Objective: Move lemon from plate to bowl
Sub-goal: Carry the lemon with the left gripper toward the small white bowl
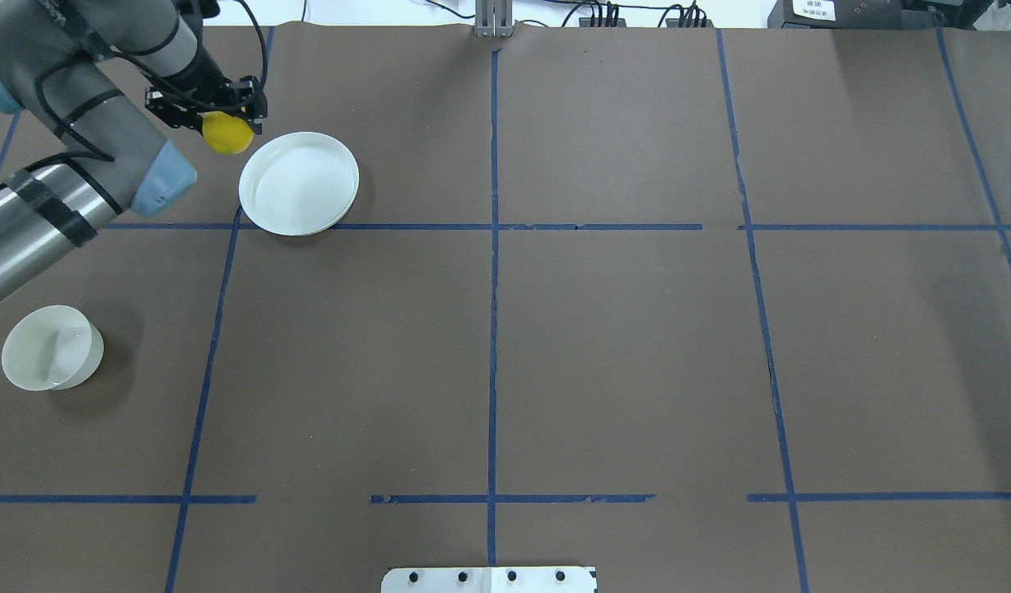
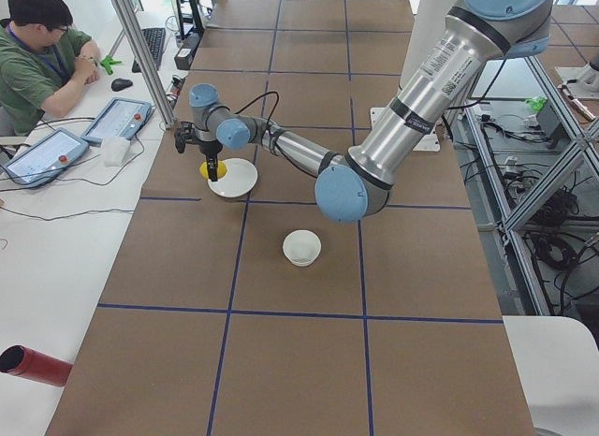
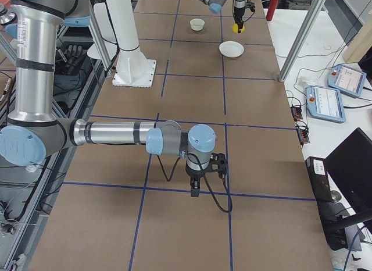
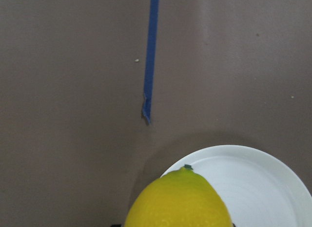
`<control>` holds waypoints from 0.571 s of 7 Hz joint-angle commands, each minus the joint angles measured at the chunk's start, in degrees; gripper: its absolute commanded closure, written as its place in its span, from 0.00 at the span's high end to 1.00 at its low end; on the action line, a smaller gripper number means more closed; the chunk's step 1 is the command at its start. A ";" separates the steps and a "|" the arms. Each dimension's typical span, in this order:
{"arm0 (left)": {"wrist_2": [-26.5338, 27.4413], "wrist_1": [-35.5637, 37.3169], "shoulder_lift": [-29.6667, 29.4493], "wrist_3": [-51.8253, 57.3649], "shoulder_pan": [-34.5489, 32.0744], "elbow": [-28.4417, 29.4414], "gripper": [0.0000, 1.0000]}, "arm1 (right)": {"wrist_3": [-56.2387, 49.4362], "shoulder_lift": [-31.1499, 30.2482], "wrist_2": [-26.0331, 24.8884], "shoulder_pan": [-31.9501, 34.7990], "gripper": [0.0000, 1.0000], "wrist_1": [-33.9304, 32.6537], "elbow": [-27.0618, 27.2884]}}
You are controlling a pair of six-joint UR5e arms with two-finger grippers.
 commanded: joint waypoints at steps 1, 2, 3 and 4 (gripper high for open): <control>0.05 1.53 9.67 -1.41 -1.76 -12.12 0.25 | 0.00 0.00 0.00 0.00 1.00 0.00 0.00; -0.03 1.44 15.65 -1.14 -1.93 -18.45 0.25 | 0.00 0.00 0.00 0.00 1.00 0.00 0.00; -0.12 0.83 21.37 -0.27 -1.93 -23.56 0.25 | 0.00 0.00 0.00 0.00 1.00 0.00 0.00; -0.12 0.48 27.69 1.22 -1.85 -28.83 0.24 | 0.00 0.00 0.00 0.00 1.00 0.00 0.00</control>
